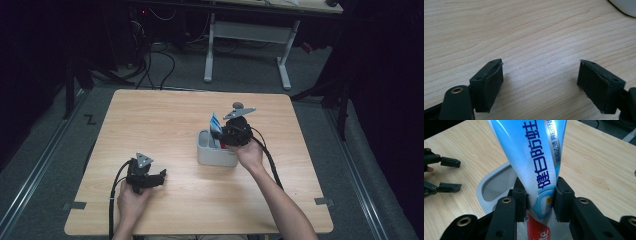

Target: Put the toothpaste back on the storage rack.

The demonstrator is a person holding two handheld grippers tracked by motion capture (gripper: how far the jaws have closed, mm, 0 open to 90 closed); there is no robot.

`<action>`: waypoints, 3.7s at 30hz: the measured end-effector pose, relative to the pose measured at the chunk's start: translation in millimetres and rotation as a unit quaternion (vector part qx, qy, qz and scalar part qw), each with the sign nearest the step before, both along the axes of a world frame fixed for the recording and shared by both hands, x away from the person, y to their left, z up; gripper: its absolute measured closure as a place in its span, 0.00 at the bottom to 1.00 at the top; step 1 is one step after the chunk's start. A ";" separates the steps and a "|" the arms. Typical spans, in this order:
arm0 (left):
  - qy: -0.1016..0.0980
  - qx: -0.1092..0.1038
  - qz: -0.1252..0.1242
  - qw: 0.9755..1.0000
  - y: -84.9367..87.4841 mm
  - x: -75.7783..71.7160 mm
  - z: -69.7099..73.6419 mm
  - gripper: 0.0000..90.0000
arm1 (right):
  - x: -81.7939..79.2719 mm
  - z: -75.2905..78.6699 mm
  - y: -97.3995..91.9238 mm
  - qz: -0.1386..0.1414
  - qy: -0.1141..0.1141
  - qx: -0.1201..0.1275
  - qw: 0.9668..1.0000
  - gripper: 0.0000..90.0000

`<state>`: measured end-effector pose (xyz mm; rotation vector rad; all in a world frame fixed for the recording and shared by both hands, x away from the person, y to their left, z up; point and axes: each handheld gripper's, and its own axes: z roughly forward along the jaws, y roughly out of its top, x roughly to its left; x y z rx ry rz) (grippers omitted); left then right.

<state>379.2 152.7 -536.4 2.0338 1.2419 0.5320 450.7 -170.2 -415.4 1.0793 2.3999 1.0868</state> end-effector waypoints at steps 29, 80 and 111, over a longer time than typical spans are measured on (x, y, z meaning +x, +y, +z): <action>-0.001 -0.001 0.001 1.000 -0.4 0.4 -0.1 0.24 | -9.1 2.2 -15.9 -0.001 -0.017 0.047 0.999 0.60; -0.001 -0.001 0.002 1.000 -0.5 0.5 -0.2 0.23 | -36.3 15.2 -85.8 -0.067 -0.043 0.096 0.992 0.62; 0.000 -0.001 0.001 1.000 -0.3 0.5 0.0 0.24 | -57.5 -10.9 -136.0 -0.131 -0.031 0.118 0.984 0.59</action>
